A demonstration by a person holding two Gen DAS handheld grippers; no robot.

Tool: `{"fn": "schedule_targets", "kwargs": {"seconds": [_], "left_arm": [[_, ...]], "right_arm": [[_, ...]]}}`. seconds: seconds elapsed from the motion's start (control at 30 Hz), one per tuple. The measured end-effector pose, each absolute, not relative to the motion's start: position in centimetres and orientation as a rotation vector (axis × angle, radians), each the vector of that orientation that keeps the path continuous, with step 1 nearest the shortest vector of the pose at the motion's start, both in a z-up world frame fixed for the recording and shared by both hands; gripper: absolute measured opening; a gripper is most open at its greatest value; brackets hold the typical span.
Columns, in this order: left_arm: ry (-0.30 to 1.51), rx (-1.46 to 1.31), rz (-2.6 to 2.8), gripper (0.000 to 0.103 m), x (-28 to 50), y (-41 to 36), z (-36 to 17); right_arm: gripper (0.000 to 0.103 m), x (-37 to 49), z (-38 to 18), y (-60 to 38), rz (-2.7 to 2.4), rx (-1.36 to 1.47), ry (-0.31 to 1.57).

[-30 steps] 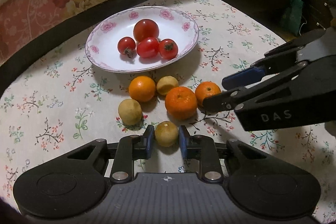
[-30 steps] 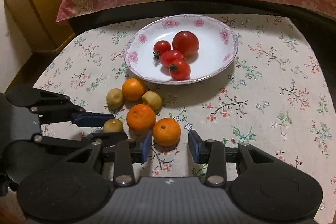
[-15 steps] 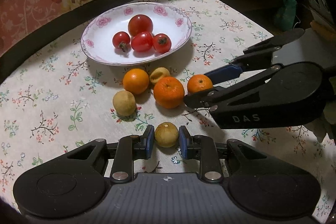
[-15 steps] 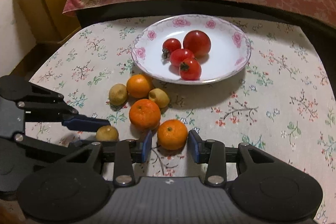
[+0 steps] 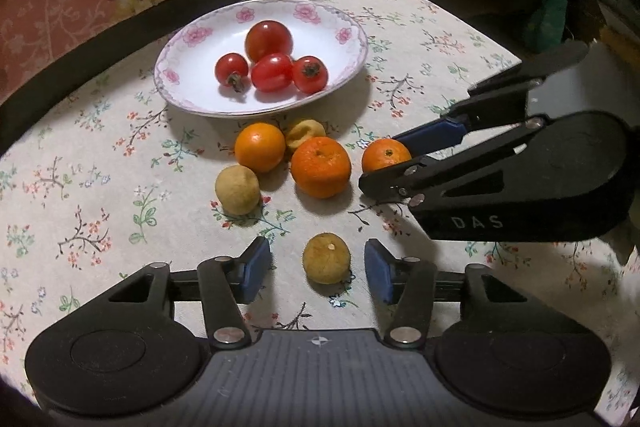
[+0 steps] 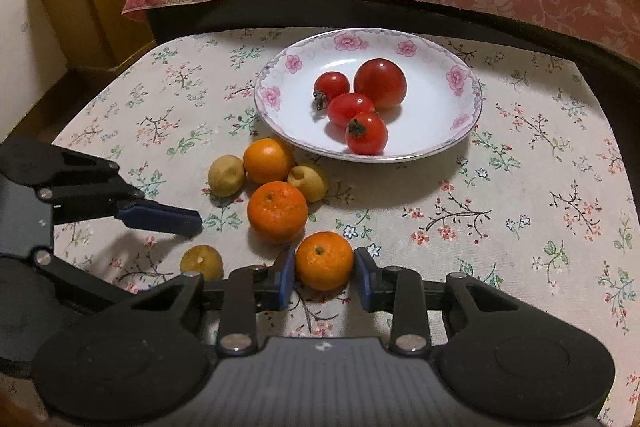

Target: Organize fruits

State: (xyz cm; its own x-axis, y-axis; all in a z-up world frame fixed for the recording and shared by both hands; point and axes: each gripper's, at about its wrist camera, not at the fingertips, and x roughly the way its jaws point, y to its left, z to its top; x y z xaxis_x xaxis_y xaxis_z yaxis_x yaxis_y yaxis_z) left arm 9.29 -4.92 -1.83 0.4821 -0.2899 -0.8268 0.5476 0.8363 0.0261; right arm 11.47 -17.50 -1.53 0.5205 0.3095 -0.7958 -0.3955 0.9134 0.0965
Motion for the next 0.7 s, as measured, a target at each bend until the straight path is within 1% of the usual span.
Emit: {"fn": "schedule_targets", "kwargs": {"seconds": [0.13, 0.3, 0.37, 0.43, 0.53, 0.6, 0.63, 0.7], "left_arm": [[0.927, 0.327, -0.527, 0.059, 8.95, -5.33, -1.82], [0.926, 0.325, -0.527, 0.058, 8.95, -5.33, -1.83], [0.929, 0.319, -0.522, 0.059, 8.96, -5.3, -1.83], [0.933, 0.31, -0.514, 0.064, 9.05, -5.1, -1.85], [0.943, 0.304, -0.489, 0.073, 9.36, -4.87, -1.88], [0.946, 0.302, -0.482, 0.073, 9.47, -4.8, -1.92], [0.944, 0.306, -0.482, 0.073, 9.44, -4.82, -1.9], [0.936, 0.318, -0.484, 0.072, 9.31, -4.97, -1.87]], "right_arm": [[0.025, 11.45, -1.64, -17.49, 0.426, -0.102, 0.929], [0.025, 11.41, -1.69, -17.55, 0.426, -0.099, 0.925], [0.026, 11.34, -1.7, -17.51, 0.42, -0.102, 0.922], [0.027, 11.35, -1.68, -17.46, 0.417, -0.099, 0.923], [0.031, 11.38, -1.71, -17.61, 0.411, -0.072, 0.926], [0.039, 11.51, -1.75, -17.77, 0.417, -0.045, 0.935], [0.045, 11.58, -1.75, -17.78, 0.425, -0.035, 0.942], [0.045, 11.6, -1.76, -17.58, 0.43, -0.035, 0.947]]}}
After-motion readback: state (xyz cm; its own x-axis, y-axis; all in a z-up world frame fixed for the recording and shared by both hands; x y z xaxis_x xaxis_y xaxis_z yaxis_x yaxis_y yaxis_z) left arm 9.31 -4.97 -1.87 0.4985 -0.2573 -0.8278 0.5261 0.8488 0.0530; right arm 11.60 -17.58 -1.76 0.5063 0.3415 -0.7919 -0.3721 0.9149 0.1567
